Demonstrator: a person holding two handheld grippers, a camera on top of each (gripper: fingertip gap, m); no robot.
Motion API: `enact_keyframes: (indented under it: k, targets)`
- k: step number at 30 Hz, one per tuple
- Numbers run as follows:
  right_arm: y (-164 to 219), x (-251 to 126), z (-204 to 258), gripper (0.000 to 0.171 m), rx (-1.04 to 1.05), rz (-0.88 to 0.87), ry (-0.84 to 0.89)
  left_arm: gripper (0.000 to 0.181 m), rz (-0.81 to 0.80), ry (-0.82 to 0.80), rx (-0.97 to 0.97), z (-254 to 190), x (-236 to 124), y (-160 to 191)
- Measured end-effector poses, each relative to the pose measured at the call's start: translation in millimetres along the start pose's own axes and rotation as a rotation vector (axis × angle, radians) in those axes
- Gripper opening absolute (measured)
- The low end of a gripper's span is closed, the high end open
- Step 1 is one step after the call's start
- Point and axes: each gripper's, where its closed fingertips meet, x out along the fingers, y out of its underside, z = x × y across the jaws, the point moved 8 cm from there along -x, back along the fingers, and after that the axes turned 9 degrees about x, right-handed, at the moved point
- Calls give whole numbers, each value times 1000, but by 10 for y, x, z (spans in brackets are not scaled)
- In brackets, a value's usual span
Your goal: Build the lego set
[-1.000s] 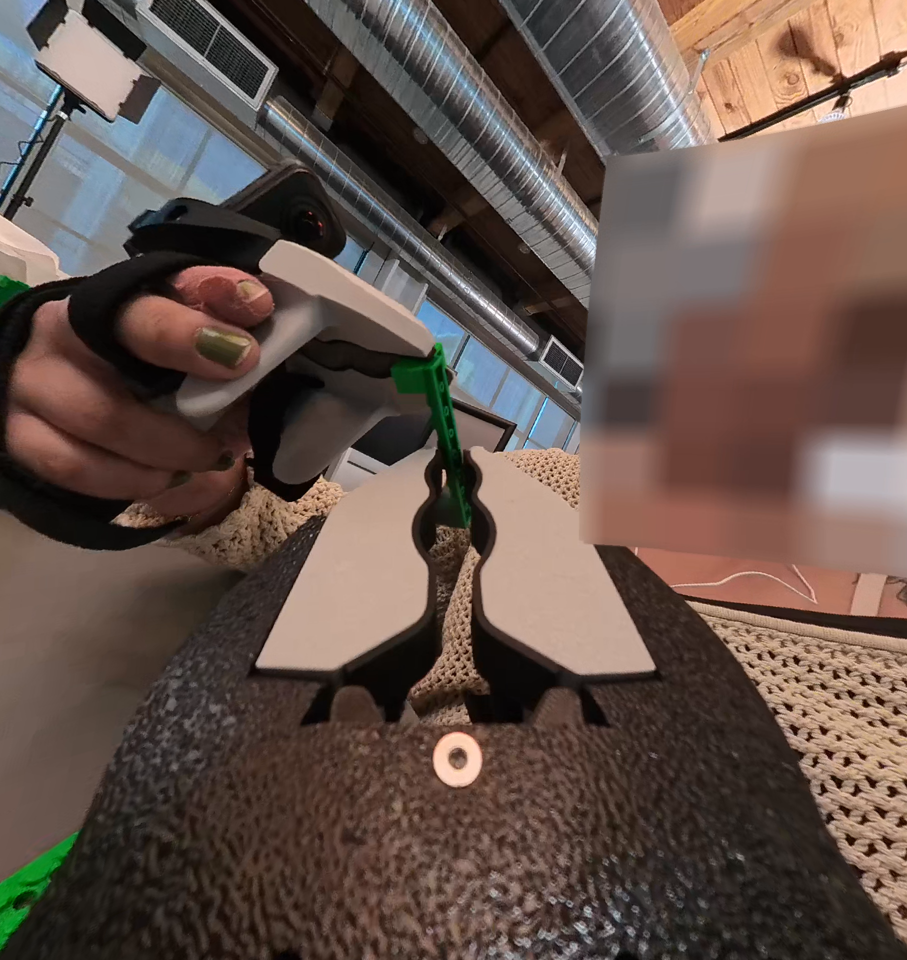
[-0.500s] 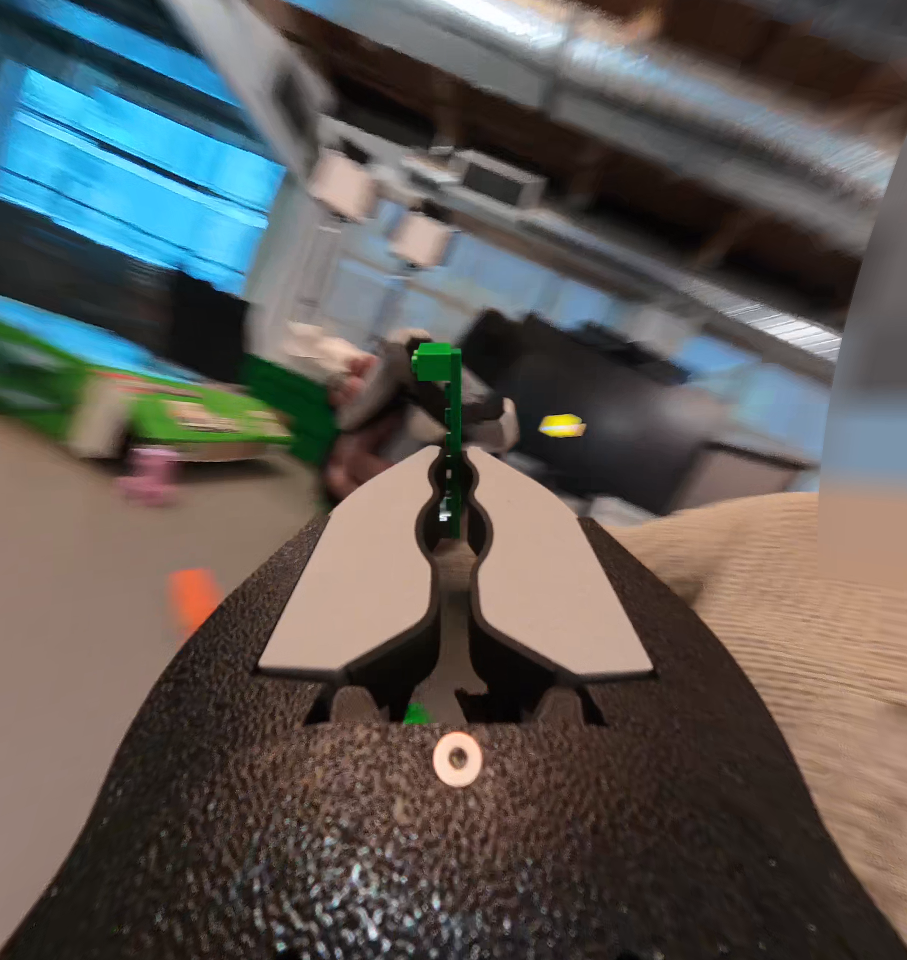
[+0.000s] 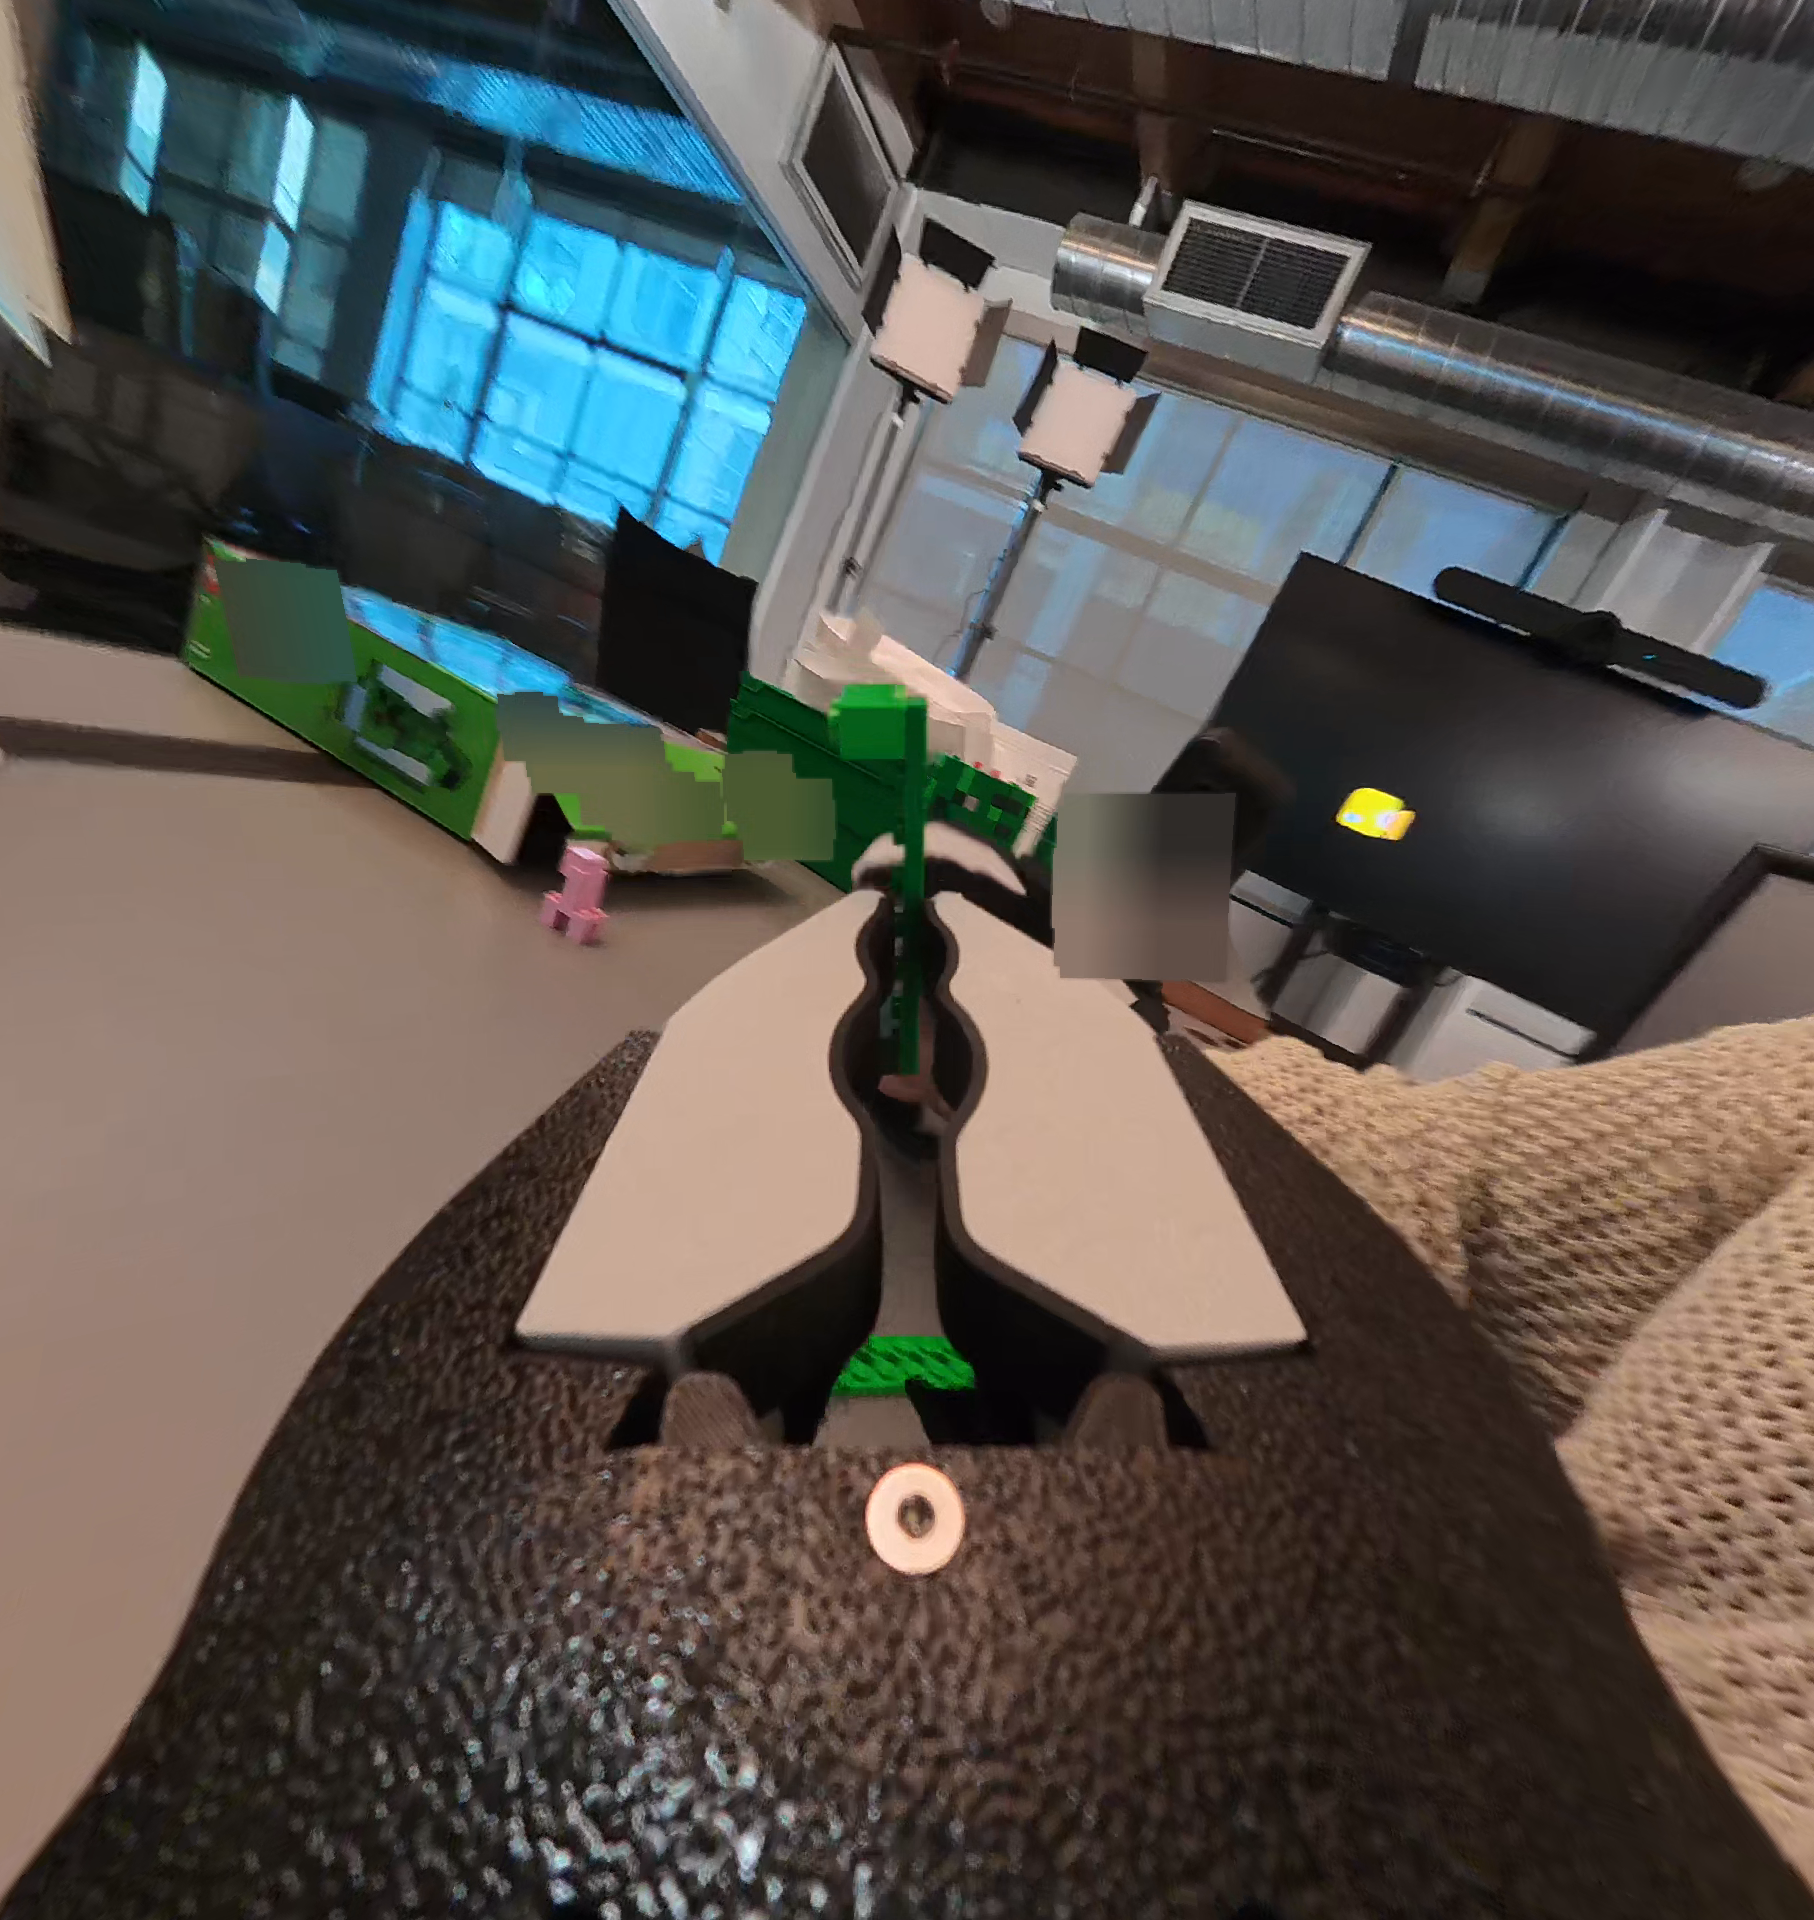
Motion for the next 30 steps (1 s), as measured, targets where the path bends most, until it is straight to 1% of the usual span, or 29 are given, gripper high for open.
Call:
enact_keyframes:
  k: [3,9,14,16,20,24,27,30]
  targets:
    - [-53,-37,95,39,-131,10,30,3,31,55,-108,6,26,49]
    - [-23,10,359,35,-378,134,26,3,41,119,-349,58,64,142]
    - [21,102,450,24,-524,200,53,3,52,137,-424,70,84,189]
    - [61,138,456,23,-571,224,76,3,57,146,-439,67,91,199]
    - [71,144,450,23,-571,222,71,4,85,161,-426,41,110,215]
    - [-11,36,355,24,-472,148,64,4,123,187,-434,13,126,236]
    - [-102,-55,247,26,-405,100,90,4,193,228,-435,-39,156,277]
    - [-157,-104,201,26,-408,98,104,4,253,265,-411,-100,187,310]
